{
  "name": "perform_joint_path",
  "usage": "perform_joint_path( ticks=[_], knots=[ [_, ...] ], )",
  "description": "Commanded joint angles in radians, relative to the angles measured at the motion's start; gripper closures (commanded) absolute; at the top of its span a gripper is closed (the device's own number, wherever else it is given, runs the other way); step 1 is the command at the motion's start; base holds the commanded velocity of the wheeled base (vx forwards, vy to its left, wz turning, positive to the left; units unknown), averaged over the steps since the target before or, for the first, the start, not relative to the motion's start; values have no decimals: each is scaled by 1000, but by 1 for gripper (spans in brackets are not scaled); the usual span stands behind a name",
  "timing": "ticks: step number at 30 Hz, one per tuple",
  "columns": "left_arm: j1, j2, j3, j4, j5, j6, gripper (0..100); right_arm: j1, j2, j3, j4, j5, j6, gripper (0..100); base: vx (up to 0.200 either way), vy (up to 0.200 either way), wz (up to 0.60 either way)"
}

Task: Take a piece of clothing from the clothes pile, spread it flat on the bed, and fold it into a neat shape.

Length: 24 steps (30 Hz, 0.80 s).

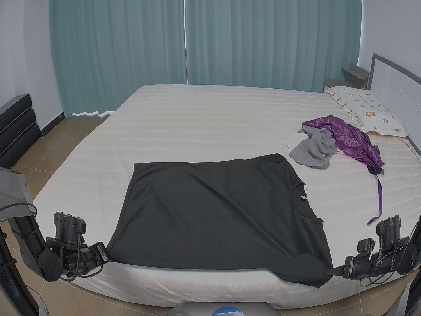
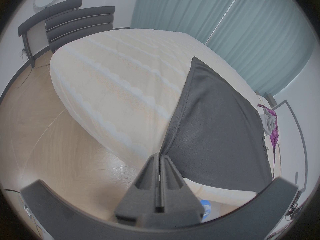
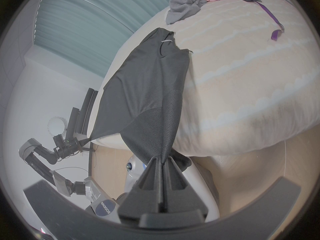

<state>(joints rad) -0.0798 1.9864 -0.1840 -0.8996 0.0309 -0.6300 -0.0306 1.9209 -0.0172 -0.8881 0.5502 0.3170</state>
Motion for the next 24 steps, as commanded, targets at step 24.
perform_joint_path(
  ticks=[24],
  knots=[
    [2, -63, 87, 10, 1, 138, 100, -35, -181, 17, 267, -29, -88, 100, 0, 0, 0]
  ],
)
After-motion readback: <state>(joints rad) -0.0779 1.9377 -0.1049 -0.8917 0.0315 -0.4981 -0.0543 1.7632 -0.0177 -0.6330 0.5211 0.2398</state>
